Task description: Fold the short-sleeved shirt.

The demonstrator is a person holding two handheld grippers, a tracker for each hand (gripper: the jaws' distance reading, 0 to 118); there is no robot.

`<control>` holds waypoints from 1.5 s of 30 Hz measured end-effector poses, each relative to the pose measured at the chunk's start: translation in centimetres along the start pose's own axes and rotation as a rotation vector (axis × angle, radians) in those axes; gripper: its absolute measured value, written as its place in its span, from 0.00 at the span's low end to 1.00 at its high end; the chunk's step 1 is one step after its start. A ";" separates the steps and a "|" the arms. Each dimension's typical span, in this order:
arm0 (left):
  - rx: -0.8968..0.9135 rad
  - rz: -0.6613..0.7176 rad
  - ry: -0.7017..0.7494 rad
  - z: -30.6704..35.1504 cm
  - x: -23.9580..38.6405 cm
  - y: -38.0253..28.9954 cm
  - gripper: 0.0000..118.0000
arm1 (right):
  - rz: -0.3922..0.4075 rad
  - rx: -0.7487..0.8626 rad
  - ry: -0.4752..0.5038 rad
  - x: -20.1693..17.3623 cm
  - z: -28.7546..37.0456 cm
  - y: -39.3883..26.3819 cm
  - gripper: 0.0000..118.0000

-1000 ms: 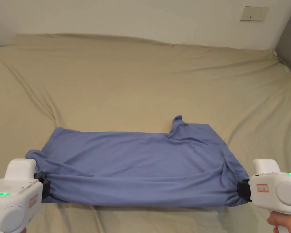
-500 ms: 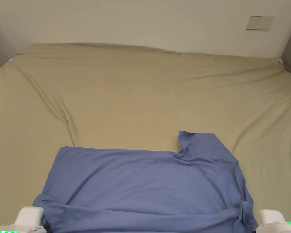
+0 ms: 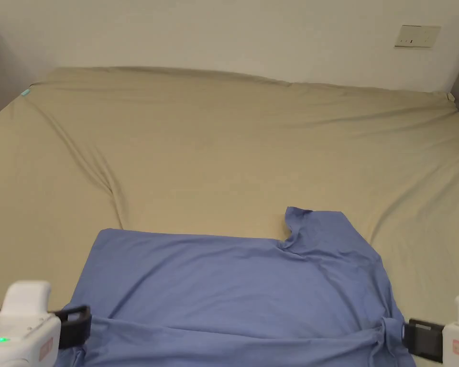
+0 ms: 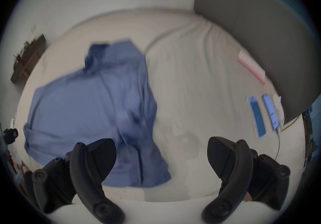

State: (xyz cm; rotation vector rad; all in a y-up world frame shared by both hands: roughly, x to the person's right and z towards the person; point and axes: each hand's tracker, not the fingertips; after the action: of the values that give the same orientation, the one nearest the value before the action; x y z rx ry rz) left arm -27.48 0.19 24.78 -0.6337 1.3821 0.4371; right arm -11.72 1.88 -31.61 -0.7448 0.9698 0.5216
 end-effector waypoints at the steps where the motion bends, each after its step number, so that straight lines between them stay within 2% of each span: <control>1: 0.097 0.008 -0.001 1.4 0.2 1.3 0.85 | 0.024 0.065 -0.014 -1.0 1.8 1.2 0.92; 4: 0.293 -0.010 -0.020 5.5 1.8 5.4 0.85 | 0.090 0.276 0.011 -3.3 6.5 4.1 0.92; 8: 0.453 -0.049 -0.059 10.2 5.0 9.5 0.83 | 0.190 0.530 0.078 -7.9 12.9 6.4 0.91; 9: 0.482 -0.063 -0.054 11.1 6.0 10.1 0.79 | 0.218 0.575 0.087 -9.0 14.0 6.7 0.88; 10: 0.509 -0.078 -0.051 11.8 6.8 10.6 0.70 | 0.244 0.616 0.092 -10.3 15.2 6.8 0.83; 11: 0.530 -0.092 -0.046 12.4 7.6 10.9 0.50 | 0.272 0.650 0.100 -11.3 16.0 6.9 0.70; 13: 0.566 -0.146 -0.013 13.4 9.6 11.4 0.21 | 0.322 0.691 0.109 -13.2 17.0 7.0 0.47; 14: 0.596 -0.179 0.002 13.8 10.4 11.3 0.11 | 0.341 0.703 0.104 -14.1 17.3 7.0 0.32; 16: 0.629 -0.212 -0.003 14.0 11.5 11.4 0.07 | 0.344 0.718 0.109 -15.5 17.5 7.0 0.00; 19: 0.636 -0.190 -0.032 14.2 12.1 11.8 0.01 | 0.334 0.698 0.180 -16.2 17.1 7.4 0.00; 21: 0.626 -0.207 -0.031 13.9 12.4 12.3 0.00 | 0.317 0.708 0.172 -16.4 16.3 7.3 0.00; 23: 0.623 -0.218 -0.024 13.4 12.5 12.3 0.00 | 0.373 0.697 0.142 -16.6 15.5 7.2 0.00; 24: 0.615 -0.219 -0.027 12.9 12.4 12.4 0.00 | 0.376 0.691 0.135 -16.6 15.0 7.2 0.00; 27: 0.531 -0.199 -0.050 10.1 12.3 11.9 0.00 | 0.355 0.638 0.151 -16.3 13.0 7.3 0.00; 33: 0.185 -0.130 -0.119 -2.0 9.8 9.1 0.00 | 0.373 0.550 0.134 -16.0 8.3 7.6 0.00; 36: -0.001 -0.100 -0.049 -9.2 7.6 7.6 0.00 | 0.370 0.514 0.119 -15.3 6.1 8.0 0.00; 37: -0.061 -0.125 0.038 -11.8 7.2 7.1 0.06 | 0.366 0.500 0.112 -15.2 5.5 8.1 0.00; 39: -0.119 -0.140 0.083 -16.0 5.9 6.7 0.66 | 0.362 0.471 0.089 -14.7 4.0 8.4 0.00; 40: -0.148 -0.110 0.045 -17.9 4.9 6.6 0.90 | 0.363 0.459 0.077 -14.4 3.2 8.6 0.00; 41: -0.148 -0.069 0.031 -19.3 4.1 6.8 0.95 | 0.365 0.447 0.064 -14.2 2.8 8.7 0.00; 45: -0.172 0.030 0.045 -23.8 1.9 9.5 0.95 | 0.357 0.410 0.027 -13.0 1.0 9.3 0.00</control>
State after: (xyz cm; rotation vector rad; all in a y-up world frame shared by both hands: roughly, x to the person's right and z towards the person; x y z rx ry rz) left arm -51.31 -8.13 19.81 -0.7680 1.4074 0.5736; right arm -23.86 7.67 -22.88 -0.2101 1.1969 0.5972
